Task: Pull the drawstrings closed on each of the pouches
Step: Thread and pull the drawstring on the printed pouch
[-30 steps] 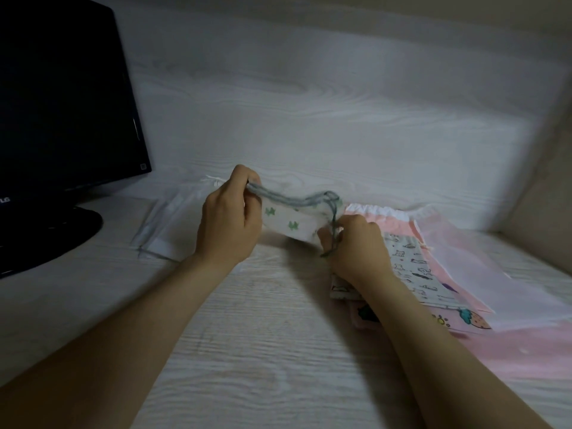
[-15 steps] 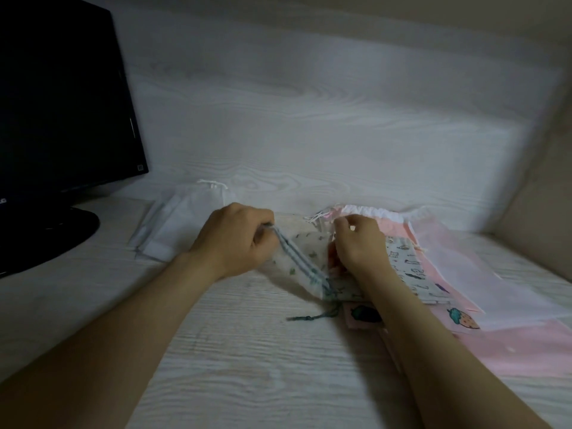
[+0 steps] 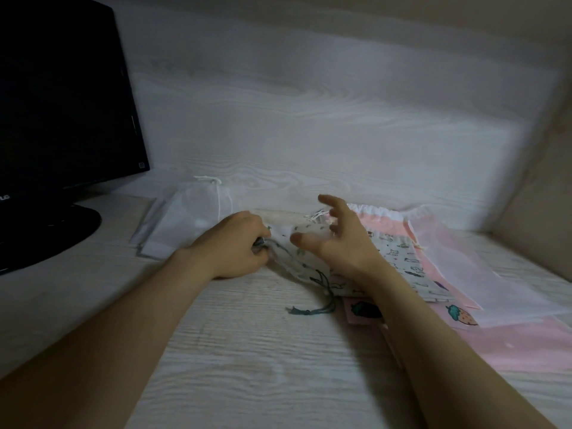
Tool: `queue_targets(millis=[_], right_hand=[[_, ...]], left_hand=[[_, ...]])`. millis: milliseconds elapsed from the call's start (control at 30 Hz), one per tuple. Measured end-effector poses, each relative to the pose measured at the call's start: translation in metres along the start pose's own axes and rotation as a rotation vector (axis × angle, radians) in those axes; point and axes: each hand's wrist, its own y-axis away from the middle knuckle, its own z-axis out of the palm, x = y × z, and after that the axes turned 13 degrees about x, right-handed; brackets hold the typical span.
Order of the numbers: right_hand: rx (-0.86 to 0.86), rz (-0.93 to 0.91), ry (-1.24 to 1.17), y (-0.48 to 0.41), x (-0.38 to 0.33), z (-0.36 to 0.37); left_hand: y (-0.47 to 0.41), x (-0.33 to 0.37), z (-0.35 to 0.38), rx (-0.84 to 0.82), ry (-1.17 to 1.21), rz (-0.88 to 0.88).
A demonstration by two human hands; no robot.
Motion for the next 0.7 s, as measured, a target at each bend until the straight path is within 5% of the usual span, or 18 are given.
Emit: queue_targets(millis=[200, 333, 500, 700], right_hand=[[-0.095, -0.229, 0.310, 0.003, -0.007, -0.005], [-0.058, -0.343, 0.365, 0.002, -0.001, 0.000], [0.228, -0.312, 0.313, -0.006, 0.007, -0.001], [0.271, -0.198, 0.283, -0.013, 0.017, 0.000]], left_hand=[[-0.004, 0.001, -0.003, 0.229, -0.206, -0.017], [-0.006, -0.003, -0.001, 0.335, -0.141, -0.095], [-0.008, -0.013, -0.001, 0.473, 0.068, -0.308], [-0.008, -0.014, 0.002, 0.525, 0.222, -0.257]])
